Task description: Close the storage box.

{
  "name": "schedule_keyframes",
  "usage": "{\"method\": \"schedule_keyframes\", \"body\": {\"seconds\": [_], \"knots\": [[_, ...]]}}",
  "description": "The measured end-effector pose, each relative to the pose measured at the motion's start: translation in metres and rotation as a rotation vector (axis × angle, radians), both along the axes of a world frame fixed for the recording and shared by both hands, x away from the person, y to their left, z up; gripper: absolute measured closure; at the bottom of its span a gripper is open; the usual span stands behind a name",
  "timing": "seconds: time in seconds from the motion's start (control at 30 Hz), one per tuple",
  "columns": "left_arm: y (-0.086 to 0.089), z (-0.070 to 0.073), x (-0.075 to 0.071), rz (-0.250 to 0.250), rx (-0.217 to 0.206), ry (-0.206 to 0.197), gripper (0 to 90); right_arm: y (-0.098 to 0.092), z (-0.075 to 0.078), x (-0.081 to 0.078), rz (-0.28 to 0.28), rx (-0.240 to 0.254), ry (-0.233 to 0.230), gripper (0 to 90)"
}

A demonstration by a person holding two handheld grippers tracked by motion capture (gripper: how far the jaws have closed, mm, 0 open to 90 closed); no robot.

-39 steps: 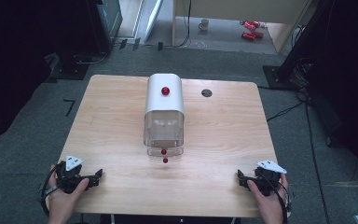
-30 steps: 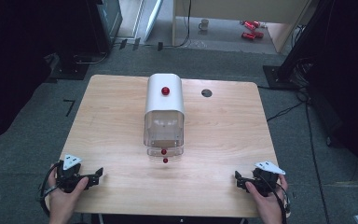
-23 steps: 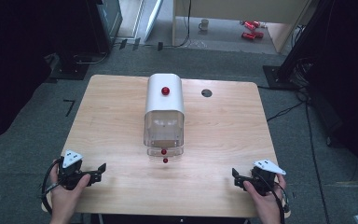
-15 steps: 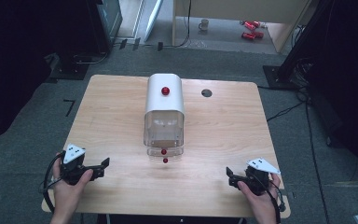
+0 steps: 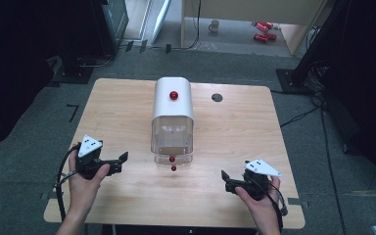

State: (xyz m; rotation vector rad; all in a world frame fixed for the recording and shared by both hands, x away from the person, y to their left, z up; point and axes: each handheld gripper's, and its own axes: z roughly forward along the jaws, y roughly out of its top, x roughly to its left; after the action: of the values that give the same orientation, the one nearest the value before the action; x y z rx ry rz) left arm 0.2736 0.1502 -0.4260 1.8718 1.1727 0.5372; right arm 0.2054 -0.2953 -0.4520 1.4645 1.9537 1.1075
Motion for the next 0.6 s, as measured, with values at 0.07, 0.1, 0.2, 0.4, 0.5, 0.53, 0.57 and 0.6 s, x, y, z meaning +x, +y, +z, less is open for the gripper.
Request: {"method": "schedule_keyframes", "body": {"seconds": [0.07,0.1,0.2,0.4,0.5,0.53,0.57,0.6], "knots": [[-0.004,0.003,0.001,-0.009,0.000,-0.007,0.2,0.006,0.004,0.001,0.016,0.005,-0.006,7.7],[-0.006,0.004,0.002,-0.013,-0.001,-0.010,0.2,0.009,0.005,0.002,0.024,0.006,-0.012,7.7],[-0.009,0.008,0.003,-0.023,0.007,-0.017,0.2,0.016,0.011,0.003,0.045,0.011,-0.020,7.8],[-0.015,0.014,0.006,-0.035,0.007,-0.024,0.2,0.025,0.019,0.007,0.069,0.019,-0.032,7.9],[-0.018,0.015,0.007,-0.040,0.008,-0.028,0.2,0.029,0.022,0.008,0.078,0.024,-0.038,8.1],[-0.019,0.016,0.008,-0.043,0.008,-0.028,0.2,0.031,0.023,0.009,0.081,0.027,-0.039,8.1],[-0.022,0.016,0.009,-0.049,0.011,-0.028,0.2,0.034,0.024,0.010,0.090,0.032,-0.042,8.1],[-0.022,0.016,0.009,-0.049,0.011,-0.028,0.2,0.034,0.024,0.010,0.090,0.032,-0.042,8.1]]}}
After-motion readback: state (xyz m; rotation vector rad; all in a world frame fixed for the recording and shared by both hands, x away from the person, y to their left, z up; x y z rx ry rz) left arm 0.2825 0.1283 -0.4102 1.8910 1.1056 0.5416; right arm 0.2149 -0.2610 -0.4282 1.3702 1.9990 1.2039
